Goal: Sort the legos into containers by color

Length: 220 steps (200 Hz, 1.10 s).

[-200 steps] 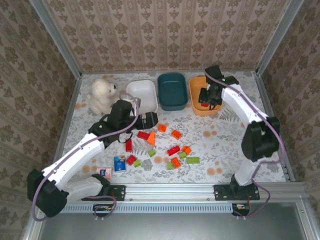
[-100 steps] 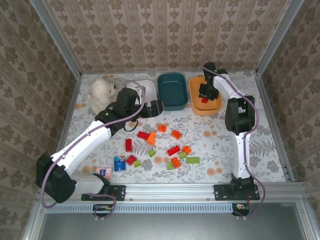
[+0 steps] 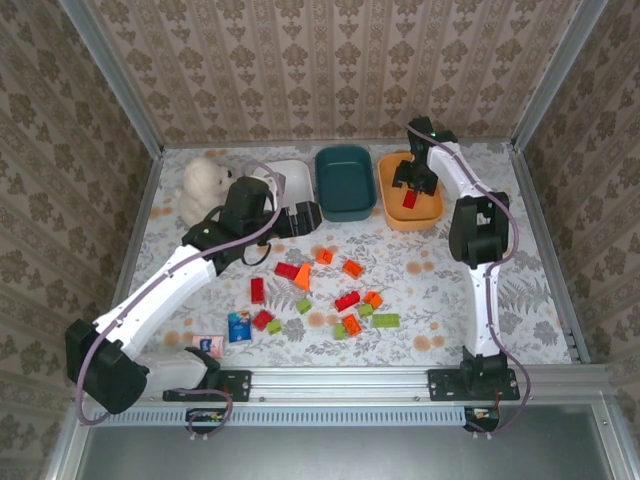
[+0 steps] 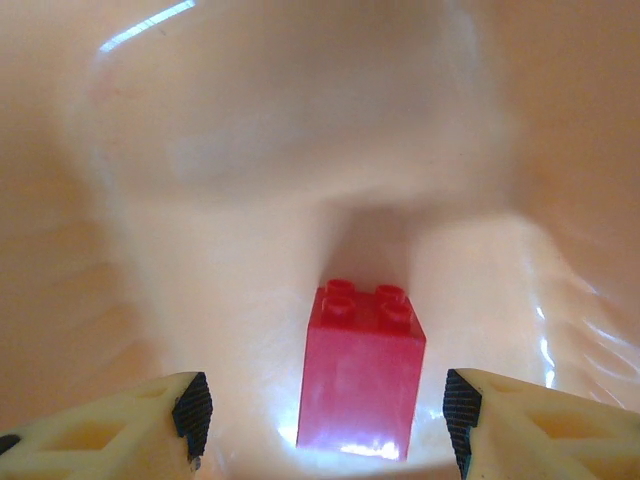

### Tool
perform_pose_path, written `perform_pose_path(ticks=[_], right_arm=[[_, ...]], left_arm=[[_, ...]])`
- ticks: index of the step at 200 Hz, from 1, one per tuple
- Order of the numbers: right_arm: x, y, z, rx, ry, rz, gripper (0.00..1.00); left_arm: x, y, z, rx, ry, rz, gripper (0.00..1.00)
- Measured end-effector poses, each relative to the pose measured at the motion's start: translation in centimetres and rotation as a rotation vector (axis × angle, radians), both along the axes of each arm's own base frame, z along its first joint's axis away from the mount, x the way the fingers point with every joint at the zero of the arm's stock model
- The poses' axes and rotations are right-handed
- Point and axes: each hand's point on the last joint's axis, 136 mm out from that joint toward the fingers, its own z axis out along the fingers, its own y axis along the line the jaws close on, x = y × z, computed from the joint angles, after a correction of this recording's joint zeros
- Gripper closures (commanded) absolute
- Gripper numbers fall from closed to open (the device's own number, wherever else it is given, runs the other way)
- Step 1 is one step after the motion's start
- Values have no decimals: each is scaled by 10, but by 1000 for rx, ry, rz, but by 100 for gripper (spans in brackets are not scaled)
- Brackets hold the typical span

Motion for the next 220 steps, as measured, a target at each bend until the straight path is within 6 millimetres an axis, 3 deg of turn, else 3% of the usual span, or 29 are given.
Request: perform_pose_path(ticks=[17, 45, 65, 82, 95, 114, 148, 182, 220], right_arm=[[-2, 4, 38, 8, -70, 10, 34], [-33, 25, 133, 38, -267, 61, 34], [-81, 60, 199, 91, -433, 156, 32], [-135, 95, 222, 207, -522, 271, 26], [-176, 113, 218, 311, -538, 351, 17], [-226, 125, 190, 432, -501, 421, 9], [-288, 131, 138, 552, -381, 462, 5], [-307, 128, 137, 600, -382, 451, 4], [-302, 130, 137, 608, -380, 437, 5]], left_arm=[[-3, 2, -1, 7, 9, 0, 2], [-11, 8, -5, 27, 24, -4, 7], [-17, 15, -13, 65, 40, -9, 12], [-22, 21, -27, 112, 70, -12, 18], [-25, 25, -41, 158, 108, -14, 23], [-28, 26, -68, 233, 175, -26, 29], [-37, 21, -126, 371, 324, -67, 36], [-52, 26, -175, 512, 458, -91, 37], [-58, 31, -190, 567, 506, -93, 38]])
